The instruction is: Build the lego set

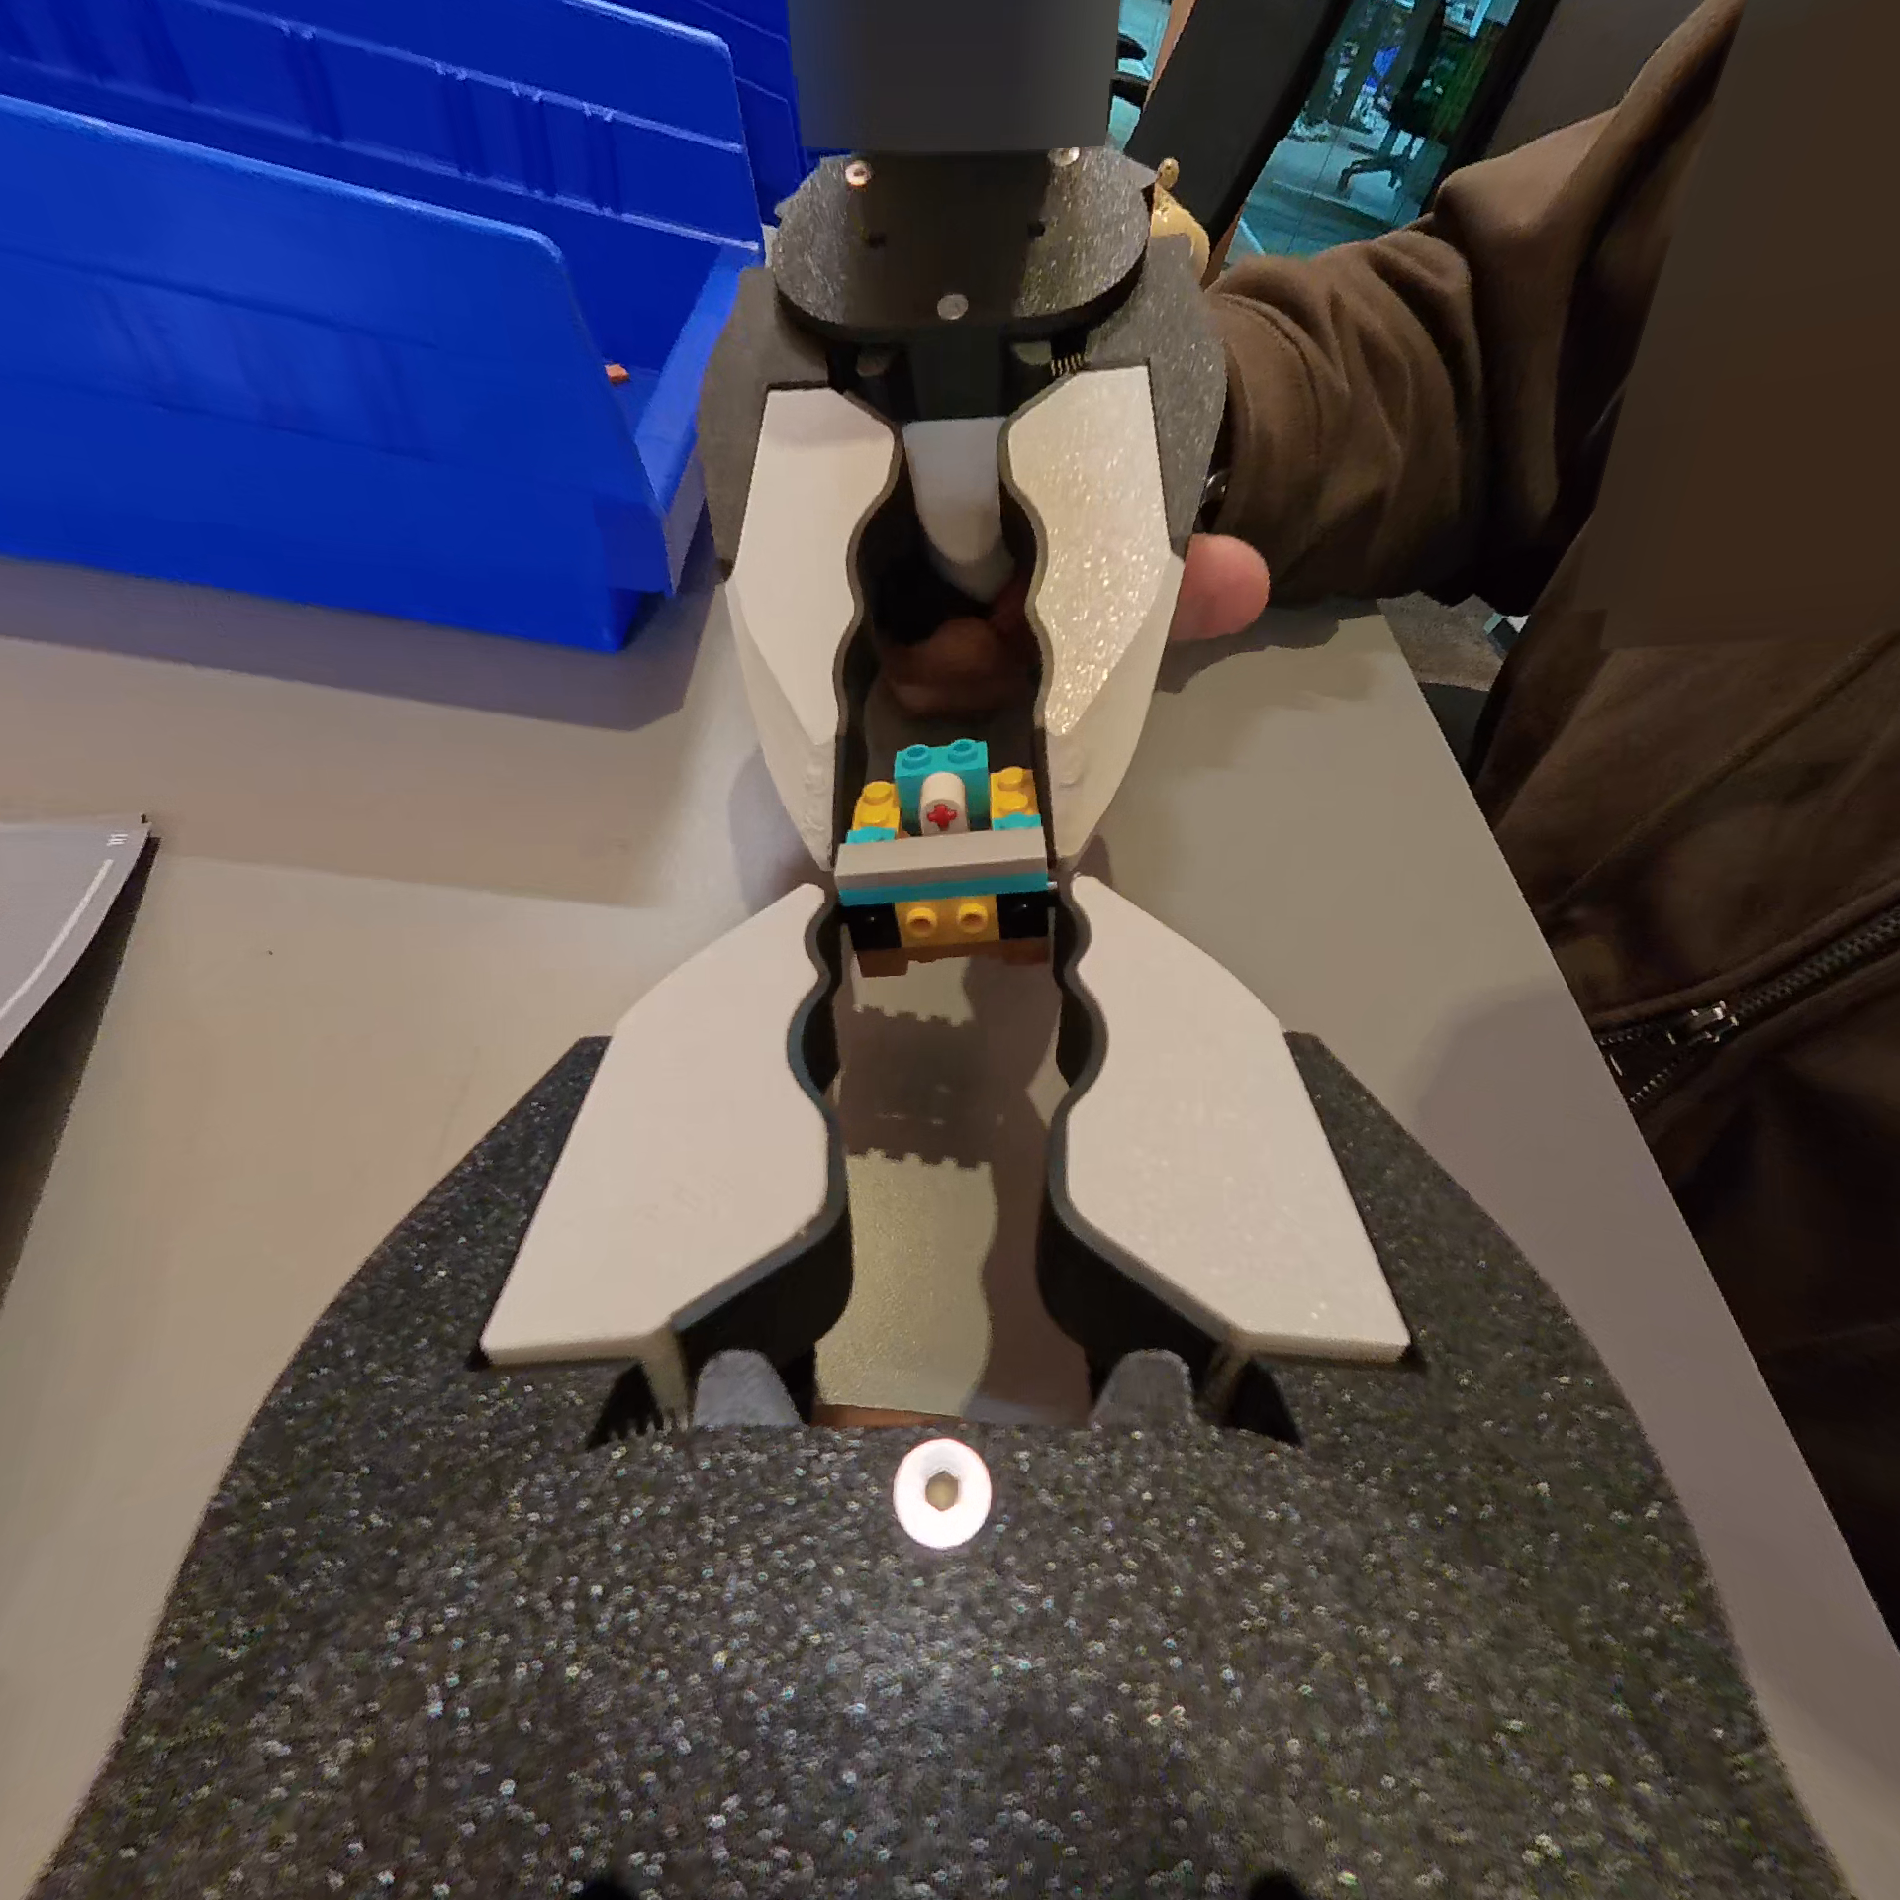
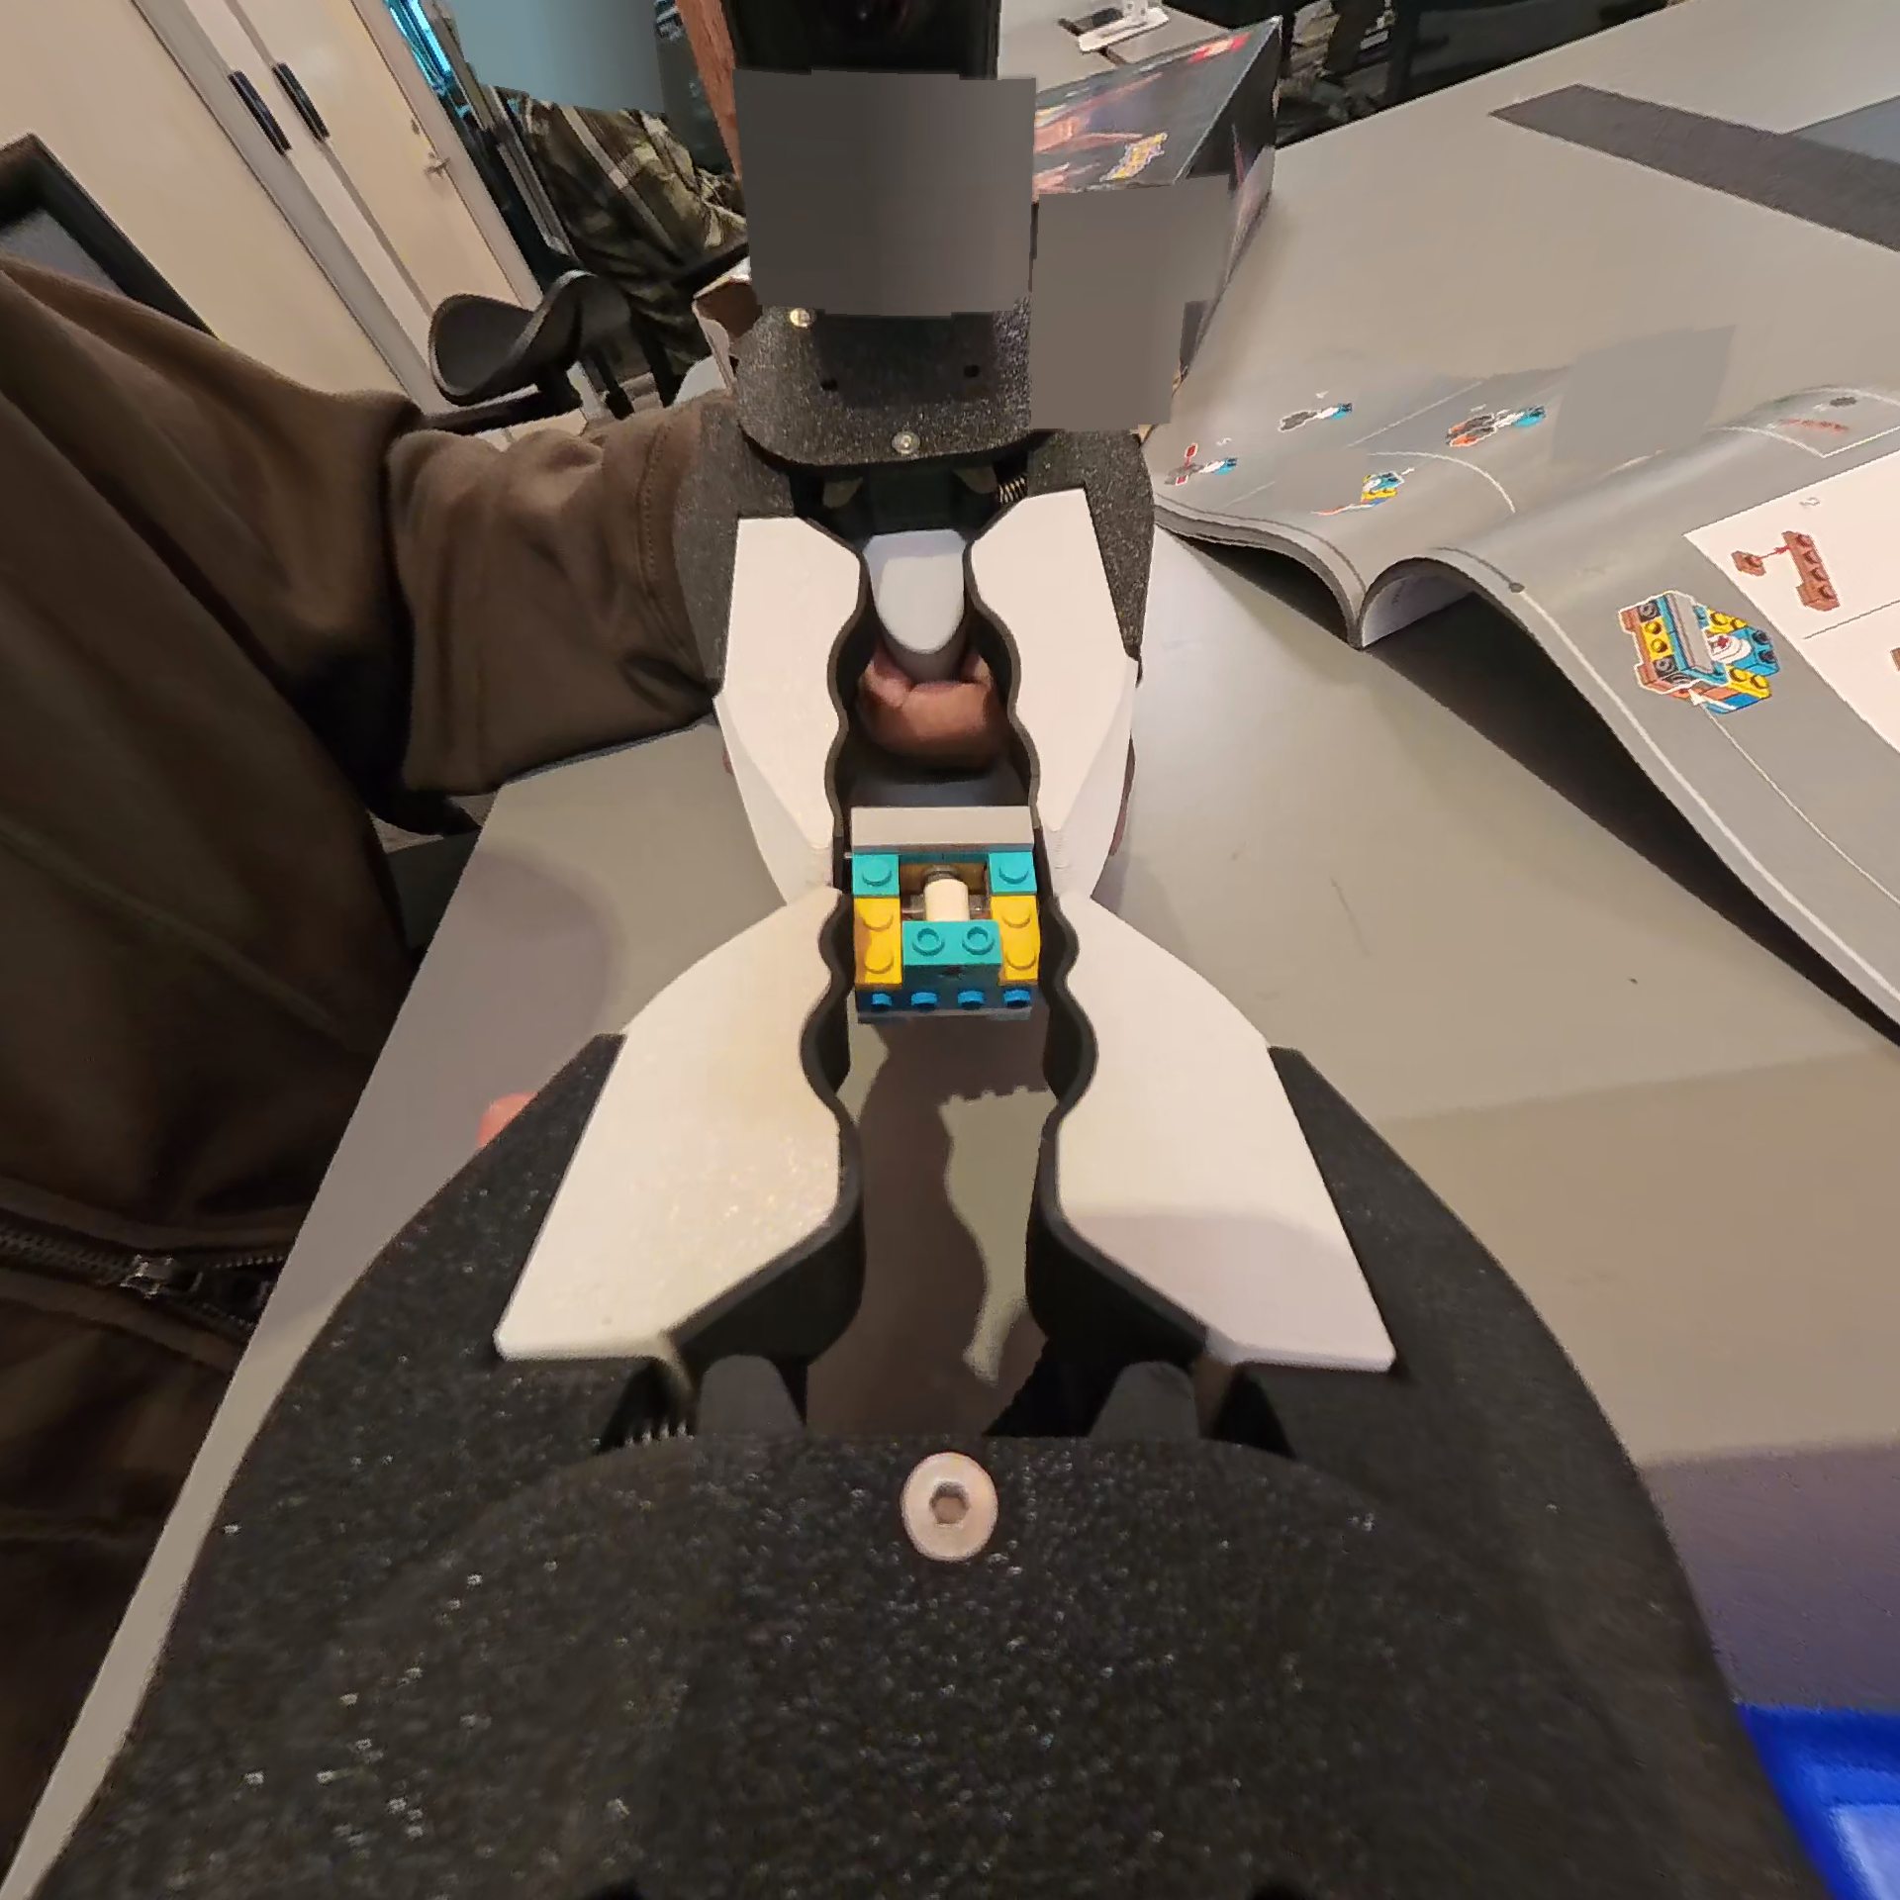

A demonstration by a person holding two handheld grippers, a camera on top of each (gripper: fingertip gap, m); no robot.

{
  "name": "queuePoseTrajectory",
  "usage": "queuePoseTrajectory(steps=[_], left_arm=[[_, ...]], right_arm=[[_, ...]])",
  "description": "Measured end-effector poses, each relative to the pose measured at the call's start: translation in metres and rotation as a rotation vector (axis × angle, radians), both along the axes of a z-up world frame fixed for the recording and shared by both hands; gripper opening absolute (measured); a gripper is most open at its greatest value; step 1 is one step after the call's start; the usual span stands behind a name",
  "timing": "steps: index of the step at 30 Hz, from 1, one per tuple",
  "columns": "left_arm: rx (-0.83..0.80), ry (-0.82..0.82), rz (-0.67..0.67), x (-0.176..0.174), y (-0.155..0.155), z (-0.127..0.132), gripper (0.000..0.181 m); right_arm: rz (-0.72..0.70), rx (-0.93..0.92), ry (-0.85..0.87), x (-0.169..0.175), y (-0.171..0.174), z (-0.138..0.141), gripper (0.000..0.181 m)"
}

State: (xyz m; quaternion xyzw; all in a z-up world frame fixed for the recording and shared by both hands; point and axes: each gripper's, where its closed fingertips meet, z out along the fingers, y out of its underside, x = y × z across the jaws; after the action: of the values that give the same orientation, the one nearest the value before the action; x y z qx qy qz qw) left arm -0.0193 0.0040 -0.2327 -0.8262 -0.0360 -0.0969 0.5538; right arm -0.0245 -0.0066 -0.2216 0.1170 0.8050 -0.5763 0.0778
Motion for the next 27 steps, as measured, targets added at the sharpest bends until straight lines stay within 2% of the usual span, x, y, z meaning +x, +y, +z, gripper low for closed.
queuePoseTrajectory(steps=[16,27], left_arm=[[0.026,-0.036,0.004,0.0,0.002,0.003,0.041],[0.105,-0.043,0.003,0.0,0.005,0.015,0.04]], right_arm=[[-0.013,-0.058,-0.044,-0.001,-0.002,0.007,0.034],[-0.013,-0.099,0.0,0.0,0.0,0.017,0.034]])
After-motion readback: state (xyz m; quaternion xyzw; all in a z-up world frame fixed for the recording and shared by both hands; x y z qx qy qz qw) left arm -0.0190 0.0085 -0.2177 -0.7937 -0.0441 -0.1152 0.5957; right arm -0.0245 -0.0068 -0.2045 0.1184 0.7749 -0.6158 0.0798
